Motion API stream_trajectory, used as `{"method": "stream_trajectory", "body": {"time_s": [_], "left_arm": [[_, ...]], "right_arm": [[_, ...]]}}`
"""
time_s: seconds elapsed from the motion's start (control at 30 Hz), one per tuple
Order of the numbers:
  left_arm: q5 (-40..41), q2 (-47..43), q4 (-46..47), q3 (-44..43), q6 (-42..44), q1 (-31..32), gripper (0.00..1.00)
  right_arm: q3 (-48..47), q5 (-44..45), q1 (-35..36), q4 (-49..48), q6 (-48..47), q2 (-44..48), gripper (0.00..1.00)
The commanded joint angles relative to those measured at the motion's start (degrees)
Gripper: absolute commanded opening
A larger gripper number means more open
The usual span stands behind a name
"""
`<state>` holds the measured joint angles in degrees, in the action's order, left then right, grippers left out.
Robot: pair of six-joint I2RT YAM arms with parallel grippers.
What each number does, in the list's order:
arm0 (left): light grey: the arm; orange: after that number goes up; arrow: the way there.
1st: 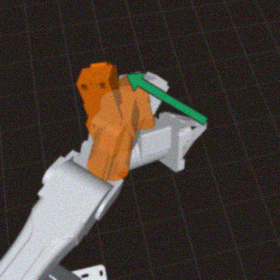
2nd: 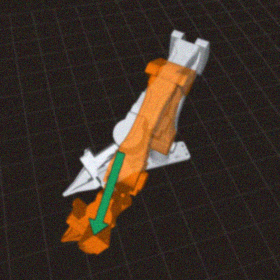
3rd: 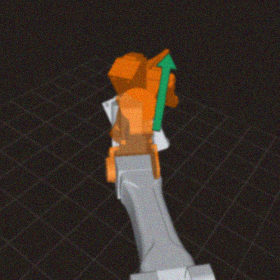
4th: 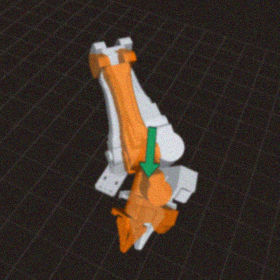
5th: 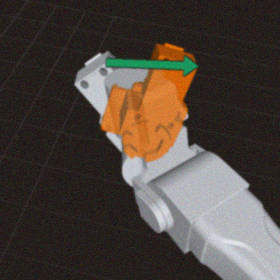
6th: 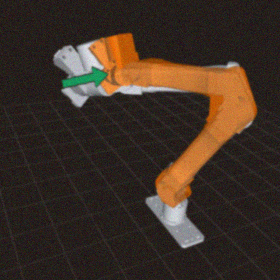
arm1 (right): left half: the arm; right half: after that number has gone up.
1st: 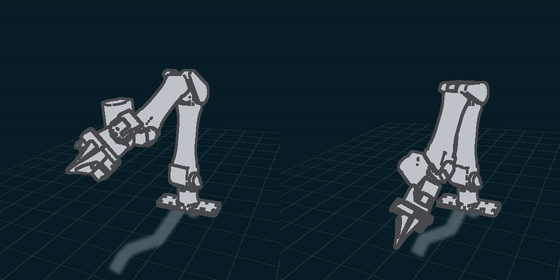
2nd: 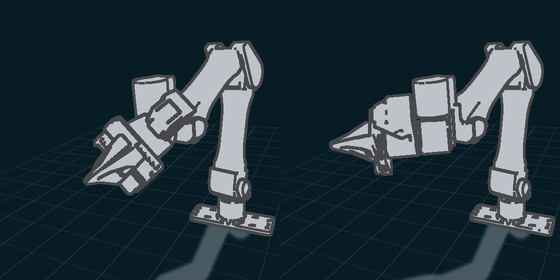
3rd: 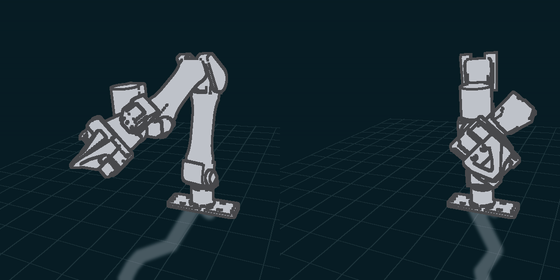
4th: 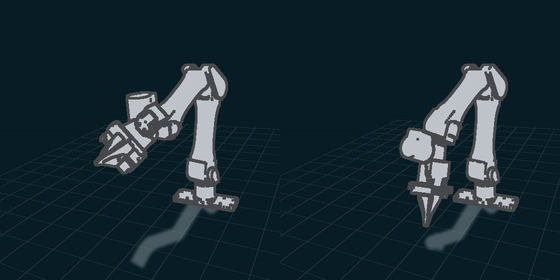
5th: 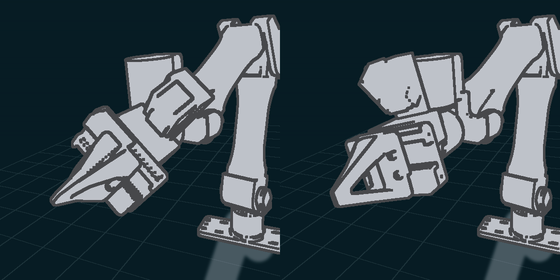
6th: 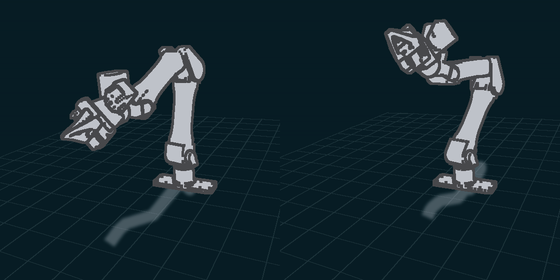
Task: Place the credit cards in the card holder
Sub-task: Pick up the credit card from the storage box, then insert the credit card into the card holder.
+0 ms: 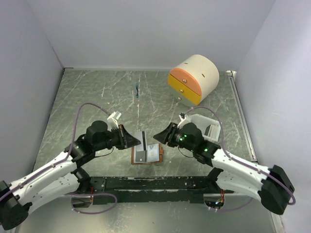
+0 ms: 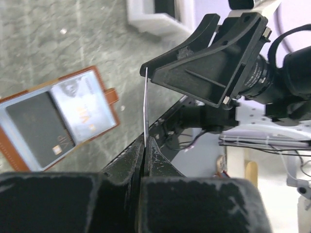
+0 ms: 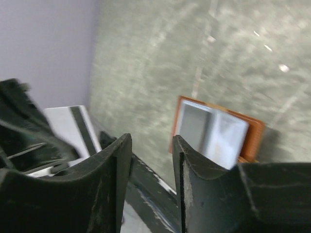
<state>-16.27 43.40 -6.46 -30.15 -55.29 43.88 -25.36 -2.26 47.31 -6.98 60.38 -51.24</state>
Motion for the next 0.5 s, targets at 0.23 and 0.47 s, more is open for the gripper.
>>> {"method": "stream_trajectory", "body": {"time_s": [0.23, 0.47], "left_arm": [[-6.2, 13.5, 7.8, 5.9, 1.3, -0.1, 0.07], [-9.4, 20.0, 15.7, 9.0, -0.7, -0.2, 0.07]], "right_arm": [[-4.6, 3.1, 3.4, 7.4, -5.4, -18.4, 0.26], [-4.7, 4.4, 3.6, 8.8, -6.8, -25.3, 0.22]]}}
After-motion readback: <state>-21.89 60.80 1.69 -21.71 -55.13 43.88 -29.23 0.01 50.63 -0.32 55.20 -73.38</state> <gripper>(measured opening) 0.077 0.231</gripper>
